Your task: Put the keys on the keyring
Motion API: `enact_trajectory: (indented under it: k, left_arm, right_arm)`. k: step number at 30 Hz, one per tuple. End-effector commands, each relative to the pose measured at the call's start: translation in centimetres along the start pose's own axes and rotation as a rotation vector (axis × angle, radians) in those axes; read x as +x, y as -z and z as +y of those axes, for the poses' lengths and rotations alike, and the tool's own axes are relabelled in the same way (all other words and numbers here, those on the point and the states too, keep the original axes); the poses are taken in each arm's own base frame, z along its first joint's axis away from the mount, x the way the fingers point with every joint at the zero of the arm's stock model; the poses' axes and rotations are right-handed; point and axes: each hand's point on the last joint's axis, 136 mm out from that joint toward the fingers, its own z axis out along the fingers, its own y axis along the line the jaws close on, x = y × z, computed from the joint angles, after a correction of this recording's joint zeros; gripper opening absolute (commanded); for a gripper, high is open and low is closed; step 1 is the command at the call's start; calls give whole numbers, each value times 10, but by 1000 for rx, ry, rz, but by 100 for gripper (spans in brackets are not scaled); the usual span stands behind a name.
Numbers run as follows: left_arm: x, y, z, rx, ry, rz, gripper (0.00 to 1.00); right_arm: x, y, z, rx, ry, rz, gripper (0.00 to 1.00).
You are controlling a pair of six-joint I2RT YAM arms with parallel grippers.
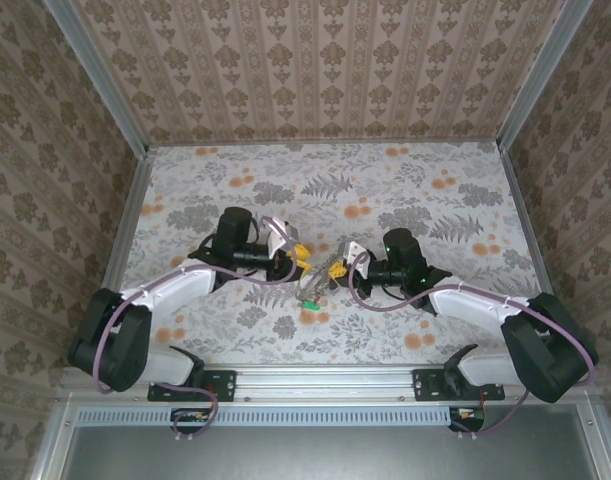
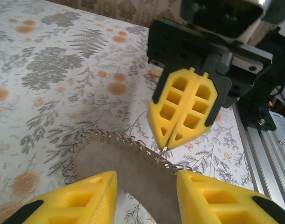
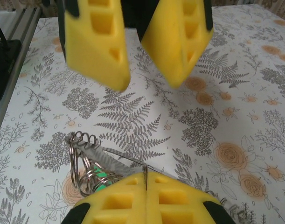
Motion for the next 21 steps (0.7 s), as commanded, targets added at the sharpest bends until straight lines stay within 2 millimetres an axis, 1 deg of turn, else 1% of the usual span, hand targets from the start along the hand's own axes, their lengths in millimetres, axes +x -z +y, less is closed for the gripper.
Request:
enact_trajectory:
  k: [1, 5, 11, 17, 21]
  left_arm:
    - [-12, -7, -3, 59, -115, -21, 38]
    - [-7, -19, -1, 80, -143, 10, 37]
    - [-1, -32, 5, 106, -152, 58, 33]
    - [5, -36, -7, 182, -139, 91, 31]
    - [9, -41, -8, 182, -143, 109, 31]
  right_arm:
    - [-14, 0, -1, -10, 13, -73, 0]
    - [-16, 0, -2, -12, 25, -74, 0]
    - [-11, 0, -2, -14, 33, -48, 0]
    - [-6, 2, -9, 25, -2, -50, 0]
    - [-7, 4, -10, 28, -18, -70, 0]
